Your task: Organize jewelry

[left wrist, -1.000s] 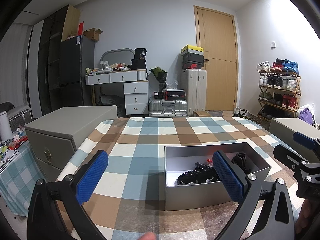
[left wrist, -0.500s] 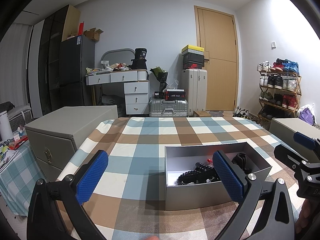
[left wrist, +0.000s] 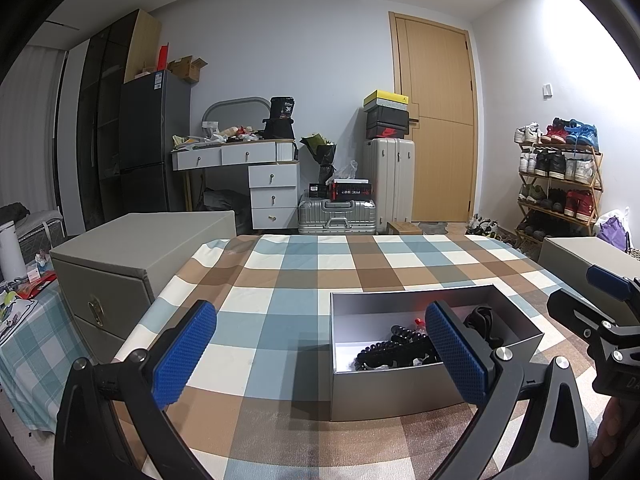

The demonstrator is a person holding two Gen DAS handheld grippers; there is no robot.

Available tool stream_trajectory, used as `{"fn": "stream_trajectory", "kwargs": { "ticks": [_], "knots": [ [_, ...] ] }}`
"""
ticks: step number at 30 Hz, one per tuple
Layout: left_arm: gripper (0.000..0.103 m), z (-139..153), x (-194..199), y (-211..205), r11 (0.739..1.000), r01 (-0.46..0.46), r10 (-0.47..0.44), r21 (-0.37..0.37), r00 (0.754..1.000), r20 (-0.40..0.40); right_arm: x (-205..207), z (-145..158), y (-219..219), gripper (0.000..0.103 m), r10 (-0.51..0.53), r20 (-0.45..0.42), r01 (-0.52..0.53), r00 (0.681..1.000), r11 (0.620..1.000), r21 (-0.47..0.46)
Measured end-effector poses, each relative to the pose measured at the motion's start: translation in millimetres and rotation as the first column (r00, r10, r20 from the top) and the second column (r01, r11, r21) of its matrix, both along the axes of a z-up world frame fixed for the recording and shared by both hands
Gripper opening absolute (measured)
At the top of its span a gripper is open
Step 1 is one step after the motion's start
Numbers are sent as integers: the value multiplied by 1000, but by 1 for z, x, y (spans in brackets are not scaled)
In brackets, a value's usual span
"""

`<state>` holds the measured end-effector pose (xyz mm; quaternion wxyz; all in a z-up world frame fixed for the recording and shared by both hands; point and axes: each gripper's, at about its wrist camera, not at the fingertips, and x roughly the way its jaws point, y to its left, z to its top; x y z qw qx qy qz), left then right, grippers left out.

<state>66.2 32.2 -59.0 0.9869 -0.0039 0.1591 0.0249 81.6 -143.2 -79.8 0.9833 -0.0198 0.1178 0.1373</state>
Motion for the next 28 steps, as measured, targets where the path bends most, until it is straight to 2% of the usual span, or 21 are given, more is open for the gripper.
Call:
{"fn": "stream_trajectory", "kwargs": {
  "ticks": [28],
  "knots": [
    [102, 0, 0, 2, 1000, -8, 8, -3, 1000, 2, 3, 0, -1, 103, -2, -17, 2, 1000, 1000, 5]
  ]
}}
